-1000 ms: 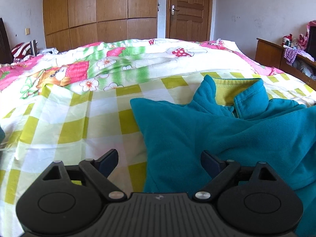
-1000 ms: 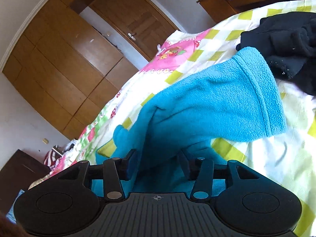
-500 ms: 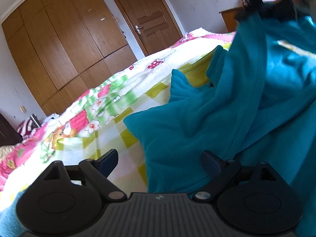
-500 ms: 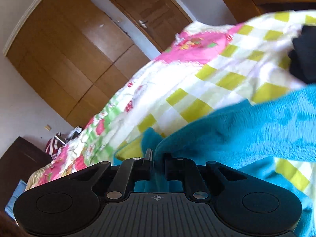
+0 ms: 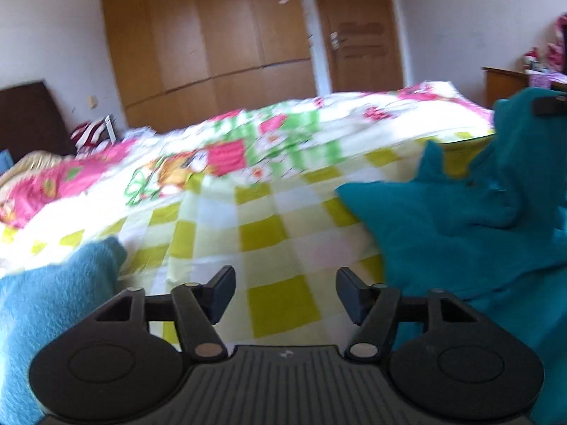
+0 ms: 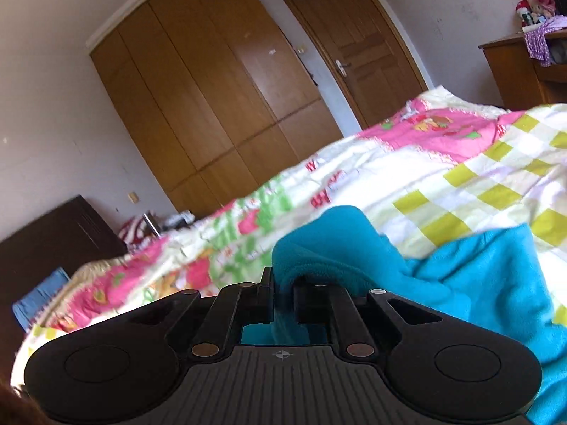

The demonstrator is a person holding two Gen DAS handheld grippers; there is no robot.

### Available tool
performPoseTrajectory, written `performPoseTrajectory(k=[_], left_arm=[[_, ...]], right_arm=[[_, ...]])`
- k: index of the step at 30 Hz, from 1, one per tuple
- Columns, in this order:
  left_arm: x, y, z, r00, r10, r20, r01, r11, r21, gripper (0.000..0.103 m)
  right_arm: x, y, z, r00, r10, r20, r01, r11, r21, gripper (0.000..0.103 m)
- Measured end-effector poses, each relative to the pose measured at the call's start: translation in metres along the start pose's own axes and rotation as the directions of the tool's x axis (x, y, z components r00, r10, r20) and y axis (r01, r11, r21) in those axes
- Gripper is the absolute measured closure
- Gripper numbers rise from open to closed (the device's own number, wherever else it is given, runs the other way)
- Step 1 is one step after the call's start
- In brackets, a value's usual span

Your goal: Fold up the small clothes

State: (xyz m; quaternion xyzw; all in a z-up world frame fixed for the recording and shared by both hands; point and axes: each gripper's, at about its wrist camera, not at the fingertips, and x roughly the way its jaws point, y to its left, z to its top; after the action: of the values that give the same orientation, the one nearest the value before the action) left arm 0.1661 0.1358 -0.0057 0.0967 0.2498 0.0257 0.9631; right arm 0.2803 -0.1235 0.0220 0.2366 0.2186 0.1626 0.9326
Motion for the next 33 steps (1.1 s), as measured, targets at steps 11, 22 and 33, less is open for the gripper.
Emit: performPoseTrajectory(k=[11, 22, 33], left_arm=[[0.033, -0.098, 0.020, 0.997, 0.020, 0.080, -0.042, 0.958, 0.285, 0.013], [0.068, 0.001, -0.023, 0.975, 0.171, -0.143, -0.170, 0.985, 0.021, 0.026], [0.069, 0.008, -0.020, 0.972, 0.172, -0.157, -0.179, 0.984, -0.027, 0.013]], right_arm=[[-0.015, 0.040, 0.072, 0.975, 0.167, 0.145, -0.174, 0.984, 0.036, 0.095], [-0.004, -0.003, -0.045, 0.981, -0.023, -0.191, 0.012, 0.998, -0.062, 0.091], [-0.017, -0.085, -0.045, 0.995, 0.034, -0.089, 0.006, 0.909, 0.416, 0.053]])
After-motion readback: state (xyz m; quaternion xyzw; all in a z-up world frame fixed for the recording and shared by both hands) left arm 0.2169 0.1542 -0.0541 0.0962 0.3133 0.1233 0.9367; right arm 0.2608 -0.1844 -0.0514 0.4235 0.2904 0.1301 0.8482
